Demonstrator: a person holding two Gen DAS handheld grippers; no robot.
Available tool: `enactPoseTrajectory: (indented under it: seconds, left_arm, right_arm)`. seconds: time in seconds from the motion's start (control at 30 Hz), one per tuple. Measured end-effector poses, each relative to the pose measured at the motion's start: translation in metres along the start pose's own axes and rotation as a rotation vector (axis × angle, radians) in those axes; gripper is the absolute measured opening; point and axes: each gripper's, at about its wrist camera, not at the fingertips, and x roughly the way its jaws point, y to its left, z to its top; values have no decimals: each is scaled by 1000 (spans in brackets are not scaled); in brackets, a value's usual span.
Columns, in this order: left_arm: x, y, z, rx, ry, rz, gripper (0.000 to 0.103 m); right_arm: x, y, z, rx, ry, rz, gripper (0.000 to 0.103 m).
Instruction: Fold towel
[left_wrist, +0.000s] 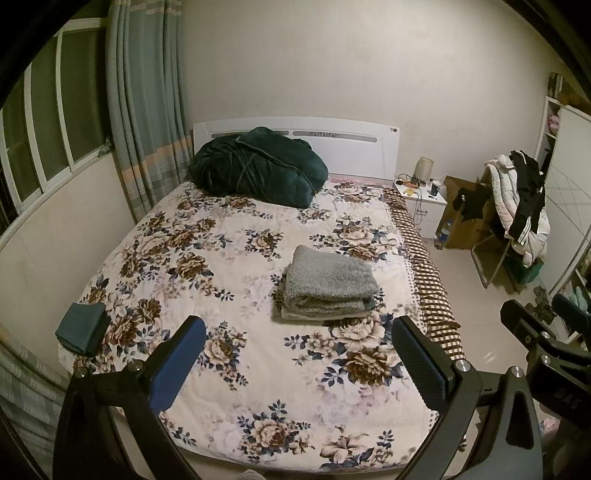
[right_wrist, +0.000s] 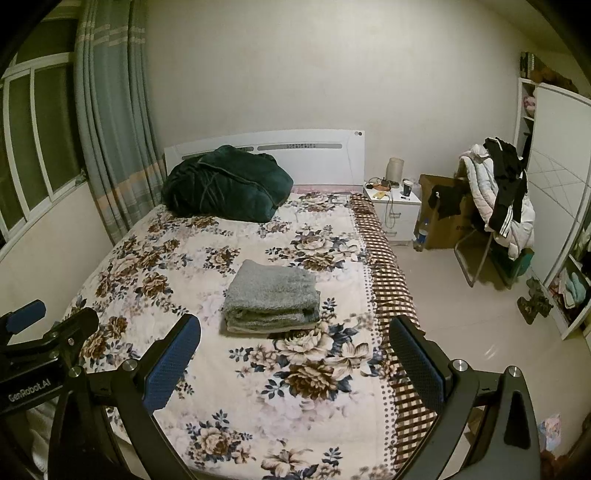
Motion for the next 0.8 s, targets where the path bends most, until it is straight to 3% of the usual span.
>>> enactPoseTrajectory:
  seconds: [0.8]
  left_arm:
    - [-2, -1, -4, 0, 4, 7, 103]
  right_arm:
    - [0, 1, -4, -8, 3, 11, 103]
